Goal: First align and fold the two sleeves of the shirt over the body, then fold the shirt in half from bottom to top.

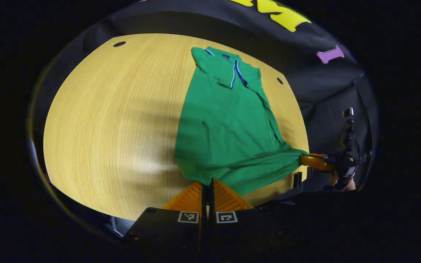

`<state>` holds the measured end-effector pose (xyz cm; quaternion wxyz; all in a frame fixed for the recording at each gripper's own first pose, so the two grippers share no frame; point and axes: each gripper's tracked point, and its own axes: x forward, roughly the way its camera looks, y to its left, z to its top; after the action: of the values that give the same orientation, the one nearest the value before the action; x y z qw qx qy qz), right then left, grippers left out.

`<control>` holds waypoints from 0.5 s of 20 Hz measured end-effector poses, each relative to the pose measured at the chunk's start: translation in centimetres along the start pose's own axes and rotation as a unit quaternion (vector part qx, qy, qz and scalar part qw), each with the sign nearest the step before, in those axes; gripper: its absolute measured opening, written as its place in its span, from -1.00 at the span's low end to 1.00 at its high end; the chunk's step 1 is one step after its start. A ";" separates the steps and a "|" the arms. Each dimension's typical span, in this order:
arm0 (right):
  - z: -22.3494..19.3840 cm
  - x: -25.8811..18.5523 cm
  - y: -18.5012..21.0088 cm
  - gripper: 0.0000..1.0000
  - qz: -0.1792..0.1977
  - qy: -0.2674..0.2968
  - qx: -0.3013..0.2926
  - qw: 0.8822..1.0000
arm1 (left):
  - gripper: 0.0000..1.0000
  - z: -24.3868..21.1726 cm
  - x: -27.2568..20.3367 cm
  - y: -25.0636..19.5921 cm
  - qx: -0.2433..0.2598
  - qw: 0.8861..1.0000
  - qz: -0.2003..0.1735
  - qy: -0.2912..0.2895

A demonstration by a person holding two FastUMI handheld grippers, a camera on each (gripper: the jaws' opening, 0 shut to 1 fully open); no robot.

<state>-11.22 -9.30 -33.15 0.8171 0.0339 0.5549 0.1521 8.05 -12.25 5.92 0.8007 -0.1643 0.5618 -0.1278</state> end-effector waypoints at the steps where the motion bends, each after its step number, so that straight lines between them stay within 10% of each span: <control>1: 0.7 -0.3 0.0 -0.99 -0.001 -0.008 0.002 1.000 | -0.94 1.2 -0.1 -0.5 0.009 1.000 0.001 -0.011; 10: 8.2 -2.6 -0.5 -1.00 -0.010 -0.081 0.019 0.997 | -0.93 9.3 -1.4 -1.8 0.023 0.995 -0.009 -0.100</control>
<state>-4.47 -9.56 -27.76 0.8599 0.0564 0.4903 0.1303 16.26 -12.24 10.81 0.8551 -0.1629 0.4747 -0.1306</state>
